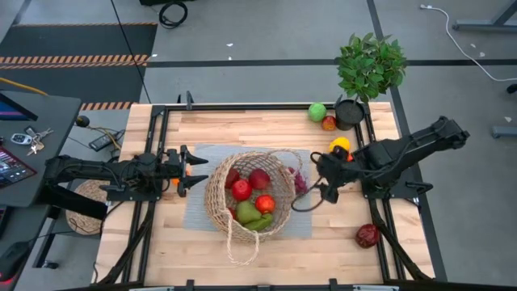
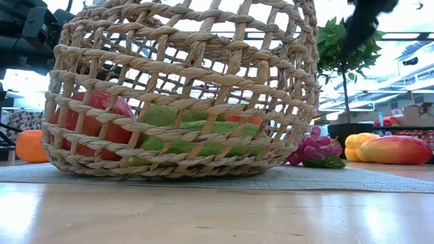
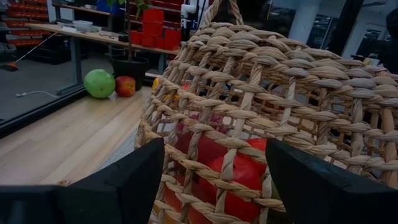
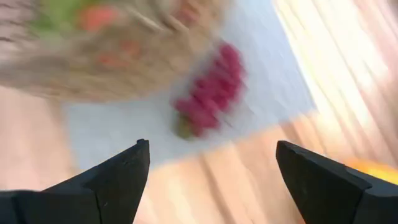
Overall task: Build produce basket
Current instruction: Put the mango into the basket
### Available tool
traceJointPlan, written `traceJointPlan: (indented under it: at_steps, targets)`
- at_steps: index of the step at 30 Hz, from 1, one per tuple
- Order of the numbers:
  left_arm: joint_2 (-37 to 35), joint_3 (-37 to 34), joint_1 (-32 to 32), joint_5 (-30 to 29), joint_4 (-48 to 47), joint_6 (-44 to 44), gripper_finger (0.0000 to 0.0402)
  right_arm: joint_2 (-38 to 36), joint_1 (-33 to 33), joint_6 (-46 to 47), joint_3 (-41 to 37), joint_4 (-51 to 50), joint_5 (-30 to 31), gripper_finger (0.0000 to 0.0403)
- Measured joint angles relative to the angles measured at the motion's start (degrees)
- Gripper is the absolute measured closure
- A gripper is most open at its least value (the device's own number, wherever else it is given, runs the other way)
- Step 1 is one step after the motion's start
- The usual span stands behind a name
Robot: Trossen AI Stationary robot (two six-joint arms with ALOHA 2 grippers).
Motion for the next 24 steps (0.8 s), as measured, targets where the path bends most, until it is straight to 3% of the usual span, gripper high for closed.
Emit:
traceJointPlan:
  at_steps: [12,17,24]
  targets:
    - [0.0,0.0,0.0,0.0,0.0,0.0,0.0115,-3.6,-20.0,-1.2,-14.2,-3.1,-5.3,0.0055]
    - [0.0,0.0,0.0,0.0,0.0,0.0,0.0115,-0.6,-27.0,-3.0,-17.2,-4.0,-8.9,0.0041]
    - [0.0,0.0,0.0,0.0,0.0,0.0,0.0115,5.9,-31.7,-8.0,-17.5,-6.5,-8.9,0.0011]
